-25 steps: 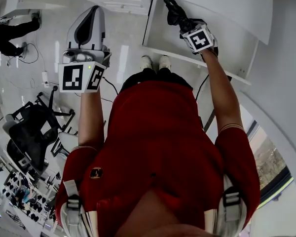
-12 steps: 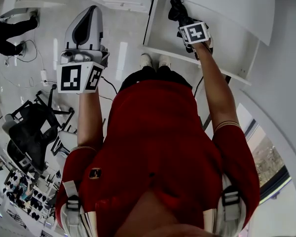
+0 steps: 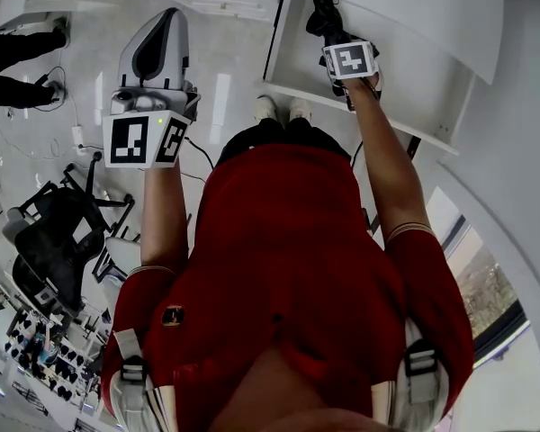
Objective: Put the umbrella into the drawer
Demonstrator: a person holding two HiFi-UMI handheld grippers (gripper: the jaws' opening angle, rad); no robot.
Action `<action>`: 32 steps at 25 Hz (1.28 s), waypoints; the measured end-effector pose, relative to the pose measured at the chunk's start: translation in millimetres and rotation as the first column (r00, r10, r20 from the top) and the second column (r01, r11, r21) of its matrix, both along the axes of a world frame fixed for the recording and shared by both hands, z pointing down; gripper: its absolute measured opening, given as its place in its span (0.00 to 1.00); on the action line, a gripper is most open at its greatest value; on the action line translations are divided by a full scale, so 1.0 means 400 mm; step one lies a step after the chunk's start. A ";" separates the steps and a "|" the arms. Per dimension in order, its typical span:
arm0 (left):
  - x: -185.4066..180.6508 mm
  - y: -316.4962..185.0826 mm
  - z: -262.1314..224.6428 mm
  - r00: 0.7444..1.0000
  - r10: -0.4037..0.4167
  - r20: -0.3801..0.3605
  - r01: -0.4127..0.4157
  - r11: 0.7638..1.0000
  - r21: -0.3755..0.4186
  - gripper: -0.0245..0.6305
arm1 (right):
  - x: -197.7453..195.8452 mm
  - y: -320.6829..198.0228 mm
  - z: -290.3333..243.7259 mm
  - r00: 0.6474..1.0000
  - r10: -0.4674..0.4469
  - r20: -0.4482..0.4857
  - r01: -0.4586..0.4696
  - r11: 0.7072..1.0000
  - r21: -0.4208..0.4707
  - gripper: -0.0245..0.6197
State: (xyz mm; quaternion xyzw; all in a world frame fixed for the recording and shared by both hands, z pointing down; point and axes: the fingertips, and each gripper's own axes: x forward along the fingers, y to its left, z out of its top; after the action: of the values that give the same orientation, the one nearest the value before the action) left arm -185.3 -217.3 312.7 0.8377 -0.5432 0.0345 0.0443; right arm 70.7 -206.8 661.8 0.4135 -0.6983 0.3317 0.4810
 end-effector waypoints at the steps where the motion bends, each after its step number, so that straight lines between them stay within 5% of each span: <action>1: -0.001 -0.002 0.000 1.000 0.001 -0.001 -0.001 1.000 -0.001 0.05 | -0.001 0.000 -0.002 1.000 0.005 0.000 -0.005 1.000 0.001 0.42; 20: 0.002 -0.001 0.006 1.000 0.027 -0.011 -0.027 1.000 -0.008 0.05 | 0.032 0.031 -0.004 0.982 0.180 -0.058 -0.183 0.982 -0.051 0.42; 32: 0.024 0.005 0.010 0.998 0.055 -0.006 -0.055 0.998 -0.015 0.05 | 0.014 0.030 0.017 0.994 0.103 0.021 -0.101 0.990 -0.103 0.50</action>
State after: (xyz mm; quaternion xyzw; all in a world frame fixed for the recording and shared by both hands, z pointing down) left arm -175.9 -215.3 316.7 0.8521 -0.5196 0.0375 0.0512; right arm 76.5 -194.7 668.6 0.4193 -0.6648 0.3963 0.4745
